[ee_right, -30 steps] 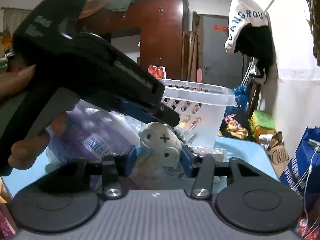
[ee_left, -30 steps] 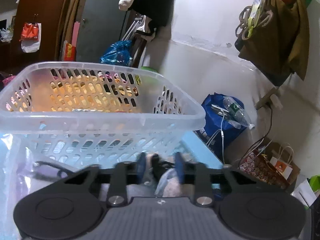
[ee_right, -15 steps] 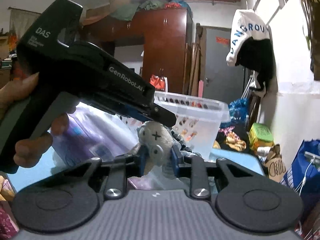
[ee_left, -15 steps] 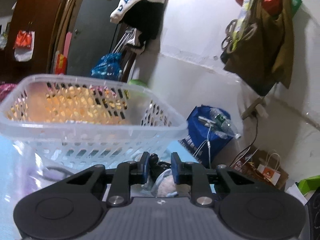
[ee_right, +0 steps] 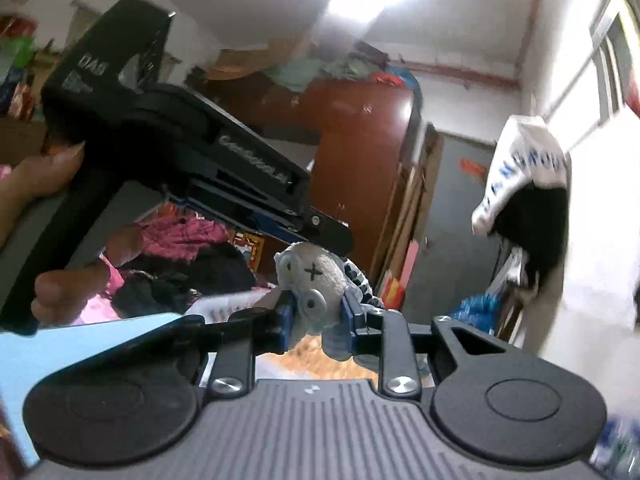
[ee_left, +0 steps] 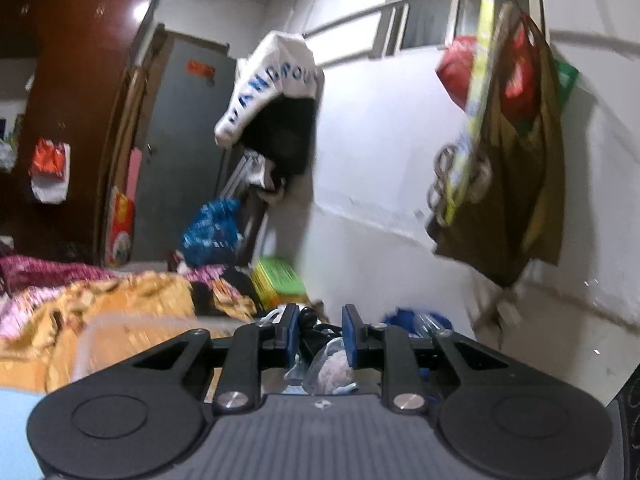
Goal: Organize objects
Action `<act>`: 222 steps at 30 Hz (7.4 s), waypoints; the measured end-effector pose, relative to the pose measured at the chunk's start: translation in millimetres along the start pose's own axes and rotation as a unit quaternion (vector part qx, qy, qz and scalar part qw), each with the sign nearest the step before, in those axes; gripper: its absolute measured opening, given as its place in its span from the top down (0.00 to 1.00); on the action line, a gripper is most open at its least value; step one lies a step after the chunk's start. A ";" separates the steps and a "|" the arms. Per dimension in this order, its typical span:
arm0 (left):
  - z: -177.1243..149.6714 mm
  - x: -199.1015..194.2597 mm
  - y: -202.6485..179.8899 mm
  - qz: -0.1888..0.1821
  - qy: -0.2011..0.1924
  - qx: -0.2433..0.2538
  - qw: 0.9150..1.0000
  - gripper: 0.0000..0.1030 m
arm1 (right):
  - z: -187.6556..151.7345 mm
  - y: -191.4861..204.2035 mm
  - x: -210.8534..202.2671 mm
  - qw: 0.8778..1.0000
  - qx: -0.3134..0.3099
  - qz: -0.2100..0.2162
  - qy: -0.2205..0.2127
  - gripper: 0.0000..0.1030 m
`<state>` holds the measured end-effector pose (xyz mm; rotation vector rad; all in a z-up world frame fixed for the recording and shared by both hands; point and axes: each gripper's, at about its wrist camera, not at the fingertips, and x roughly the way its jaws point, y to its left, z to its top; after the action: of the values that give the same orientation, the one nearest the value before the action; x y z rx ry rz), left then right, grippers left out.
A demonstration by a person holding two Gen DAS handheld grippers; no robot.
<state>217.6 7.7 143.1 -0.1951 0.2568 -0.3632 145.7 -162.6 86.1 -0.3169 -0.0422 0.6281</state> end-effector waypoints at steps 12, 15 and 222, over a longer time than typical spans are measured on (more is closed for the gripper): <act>-20.1 87.1 93.7 0.048 0.055 -0.044 0.996 0.74 | -38.7 4.4 119.9 0.996 -0.025 0.028 0.080 0.66; -24.1 79.3 95.8 0.094 0.032 -0.024 0.995 0.49 | -44.1 3.3 111.8 0.997 -0.023 0.001 0.070 0.21; -190.5 -0.8 3.1 0.039 0.129 0.034 0.990 0.78 | -176.6 -118.0 -23.6 0.931 0.291 0.005 0.221 0.79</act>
<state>164.2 -16.2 -38.3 -0.0701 0.5061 -0.3181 217.6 -315.6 -44.6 0.1241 0.5728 0.5398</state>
